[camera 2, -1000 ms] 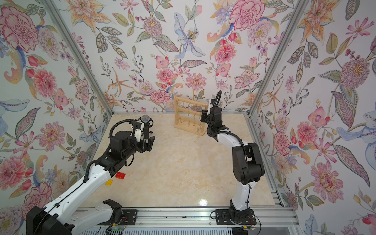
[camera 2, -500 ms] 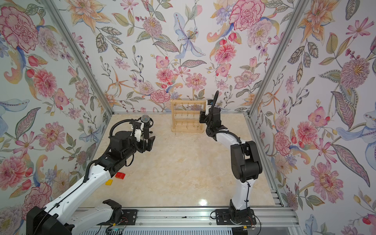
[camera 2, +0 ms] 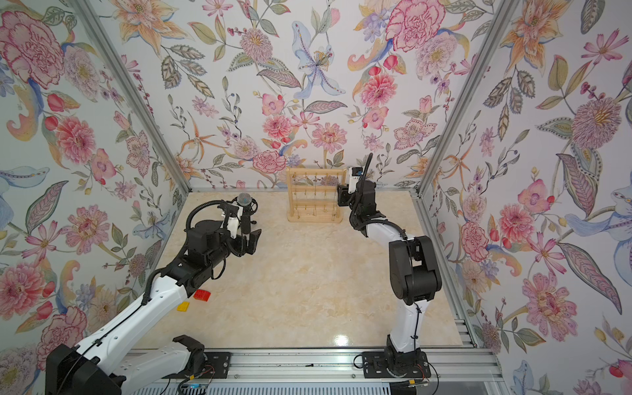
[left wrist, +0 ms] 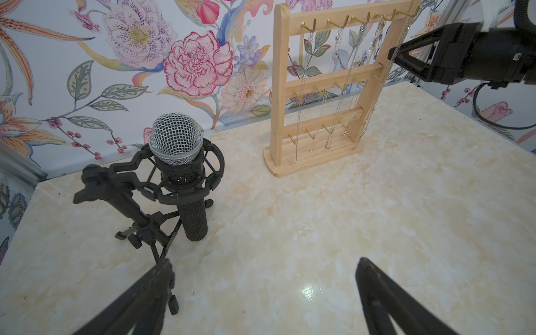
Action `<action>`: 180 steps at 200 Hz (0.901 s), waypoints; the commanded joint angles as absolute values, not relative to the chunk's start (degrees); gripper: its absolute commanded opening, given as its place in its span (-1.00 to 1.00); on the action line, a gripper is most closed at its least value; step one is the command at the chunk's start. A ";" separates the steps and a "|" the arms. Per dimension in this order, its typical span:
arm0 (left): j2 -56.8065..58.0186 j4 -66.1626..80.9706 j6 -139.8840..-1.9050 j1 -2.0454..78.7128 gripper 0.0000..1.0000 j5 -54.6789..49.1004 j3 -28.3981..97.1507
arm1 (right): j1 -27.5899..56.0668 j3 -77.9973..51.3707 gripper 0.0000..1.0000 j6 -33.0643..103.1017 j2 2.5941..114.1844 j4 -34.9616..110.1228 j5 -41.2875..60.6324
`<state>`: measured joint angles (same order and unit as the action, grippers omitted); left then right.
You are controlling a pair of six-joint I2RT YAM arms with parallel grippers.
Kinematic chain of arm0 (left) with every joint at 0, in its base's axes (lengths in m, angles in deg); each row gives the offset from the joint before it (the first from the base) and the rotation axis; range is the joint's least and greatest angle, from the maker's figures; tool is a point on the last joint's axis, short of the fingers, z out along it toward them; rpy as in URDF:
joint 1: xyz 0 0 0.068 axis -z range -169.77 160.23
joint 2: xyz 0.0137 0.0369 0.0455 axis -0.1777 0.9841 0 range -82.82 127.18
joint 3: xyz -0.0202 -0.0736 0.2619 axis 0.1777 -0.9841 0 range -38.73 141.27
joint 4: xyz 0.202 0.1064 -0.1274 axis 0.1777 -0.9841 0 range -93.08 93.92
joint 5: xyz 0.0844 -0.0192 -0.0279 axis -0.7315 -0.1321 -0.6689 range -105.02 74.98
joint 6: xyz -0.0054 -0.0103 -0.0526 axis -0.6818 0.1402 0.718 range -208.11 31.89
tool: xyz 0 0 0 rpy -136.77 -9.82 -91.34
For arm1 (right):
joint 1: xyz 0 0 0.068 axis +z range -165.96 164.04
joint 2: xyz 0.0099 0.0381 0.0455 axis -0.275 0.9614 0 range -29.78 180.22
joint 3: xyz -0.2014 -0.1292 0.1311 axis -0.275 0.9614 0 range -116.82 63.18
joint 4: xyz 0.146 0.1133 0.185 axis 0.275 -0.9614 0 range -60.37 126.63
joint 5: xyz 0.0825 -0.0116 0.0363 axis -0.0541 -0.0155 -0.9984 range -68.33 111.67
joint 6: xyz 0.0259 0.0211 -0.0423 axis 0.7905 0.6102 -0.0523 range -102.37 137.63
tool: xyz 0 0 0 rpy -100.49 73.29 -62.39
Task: Take the necklace off the jewelry display stand
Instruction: Adjust the stand at the center of the board.
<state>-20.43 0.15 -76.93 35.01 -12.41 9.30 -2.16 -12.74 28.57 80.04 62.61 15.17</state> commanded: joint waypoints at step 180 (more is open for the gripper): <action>-23.56 4.09 -77.13 33.62 0.98 -17.84 8.10 | -13.51 22.45 0.45 40.09 40.46 72.80 5.57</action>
